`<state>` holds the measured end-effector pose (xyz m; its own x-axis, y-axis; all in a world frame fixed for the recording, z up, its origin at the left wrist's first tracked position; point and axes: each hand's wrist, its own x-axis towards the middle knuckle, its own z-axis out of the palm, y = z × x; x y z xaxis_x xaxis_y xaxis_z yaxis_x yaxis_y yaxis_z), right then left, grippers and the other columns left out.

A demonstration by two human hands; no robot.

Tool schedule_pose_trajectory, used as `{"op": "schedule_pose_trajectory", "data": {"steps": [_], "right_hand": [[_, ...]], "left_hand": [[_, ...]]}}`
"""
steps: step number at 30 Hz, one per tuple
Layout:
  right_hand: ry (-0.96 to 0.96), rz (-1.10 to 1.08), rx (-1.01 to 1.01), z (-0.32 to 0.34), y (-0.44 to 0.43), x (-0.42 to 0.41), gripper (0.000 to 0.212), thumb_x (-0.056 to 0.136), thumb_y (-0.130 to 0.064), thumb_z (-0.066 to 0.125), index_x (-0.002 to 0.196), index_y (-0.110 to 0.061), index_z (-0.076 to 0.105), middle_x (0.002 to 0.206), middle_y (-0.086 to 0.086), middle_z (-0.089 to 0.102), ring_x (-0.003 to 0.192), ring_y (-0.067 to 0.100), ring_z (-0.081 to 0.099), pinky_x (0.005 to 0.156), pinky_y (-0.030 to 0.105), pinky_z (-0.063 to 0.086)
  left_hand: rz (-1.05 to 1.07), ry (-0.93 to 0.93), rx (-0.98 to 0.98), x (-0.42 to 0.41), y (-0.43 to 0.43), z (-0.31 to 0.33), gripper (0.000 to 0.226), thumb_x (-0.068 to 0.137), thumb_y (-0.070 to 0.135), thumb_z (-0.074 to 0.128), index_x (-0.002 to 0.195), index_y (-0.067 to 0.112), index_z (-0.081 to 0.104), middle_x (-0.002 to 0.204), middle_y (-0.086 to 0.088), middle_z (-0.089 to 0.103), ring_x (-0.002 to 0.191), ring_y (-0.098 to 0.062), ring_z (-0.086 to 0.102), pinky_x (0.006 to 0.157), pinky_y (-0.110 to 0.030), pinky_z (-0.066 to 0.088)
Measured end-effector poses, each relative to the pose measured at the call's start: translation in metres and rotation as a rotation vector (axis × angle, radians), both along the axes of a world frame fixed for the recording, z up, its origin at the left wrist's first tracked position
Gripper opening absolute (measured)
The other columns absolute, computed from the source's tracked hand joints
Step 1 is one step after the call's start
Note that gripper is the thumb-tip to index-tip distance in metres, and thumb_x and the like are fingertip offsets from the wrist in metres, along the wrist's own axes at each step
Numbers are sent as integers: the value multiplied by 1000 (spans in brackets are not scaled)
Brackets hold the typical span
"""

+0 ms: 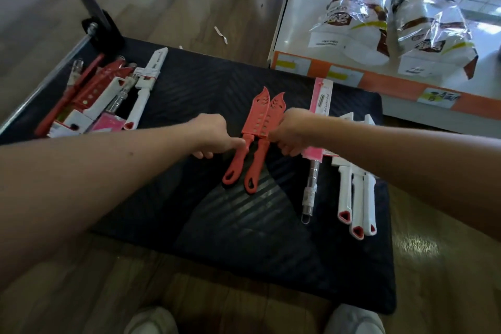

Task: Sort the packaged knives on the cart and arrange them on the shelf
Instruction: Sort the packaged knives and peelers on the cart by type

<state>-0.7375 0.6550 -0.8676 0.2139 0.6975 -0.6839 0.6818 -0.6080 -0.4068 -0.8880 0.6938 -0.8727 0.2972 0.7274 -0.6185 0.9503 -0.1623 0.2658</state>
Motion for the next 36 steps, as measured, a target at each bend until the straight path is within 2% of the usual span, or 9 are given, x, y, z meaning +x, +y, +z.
{"op": "schedule_pose_trajectory", "data": {"steps": [6,10,14,19,22,24,27,33,36], "right_hand": [[-271,300,257,18,28,-12,28,91,-24,54,108,-5,65,98,11,65,86,22,63,73,32,54],[-204,396,365,21,48,-48,24,90,-24,56,110,-12,63,115,6,63,98,19,56,78,27,44],[-180,485,434,17,70,-96,27,90,-24,55,113,-14,62,121,7,61,111,24,55,89,30,45],[-146,430,462,7,99,-144,33,91,-31,53,114,-9,62,120,10,61,106,27,58,81,30,45],[-154,354,472,-1,112,-159,37,90,-35,53,115,-10,61,120,9,61,108,26,58,76,27,41],[-141,294,459,-9,114,-168,38,89,-41,53,109,-10,62,112,7,62,100,25,59,70,27,40],[-151,257,434,-22,111,-183,34,88,-47,52,95,-14,58,98,4,59,85,23,55,60,27,36],[-239,238,417,-37,112,-208,48,86,-53,53,114,-14,56,109,4,63,90,23,58,63,29,36],[-273,269,446,-42,113,-212,47,86,-45,58,119,-11,53,117,6,60,107,27,58,68,30,35]], "left_hand": [[-36,93,216,-54,28,18,40,87,49,54,97,12,64,104,-12,65,99,-29,59,76,-30,45],[-25,121,281,-89,39,23,27,89,44,54,89,17,57,107,-12,63,101,-29,57,79,-33,44],[-2,178,331,-125,47,24,30,88,41,56,101,14,59,109,-11,61,102,-29,56,76,-32,42],[14,194,455,-163,59,24,38,86,39,59,113,14,55,119,-12,56,108,-32,54,87,-43,49],[29,151,520,-177,69,28,37,88,37,57,116,11,54,117,-12,55,100,-30,58,80,-40,49],[71,123,503,-183,74,28,37,89,37,57,115,12,54,111,-10,57,88,-23,58,73,-36,48],[82,101,438,-188,76,20,42,86,42,59,116,12,54,114,-10,59,92,-25,60,79,-38,51],[39,156,500,-184,79,0,45,87,42,58,118,11,53,119,-10,58,108,-28,55,84,-41,49],[37,227,547,-179,79,-4,43,88,37,60,119,9,51,119,-13,56,111,-31,53,80,-40,46]]}}
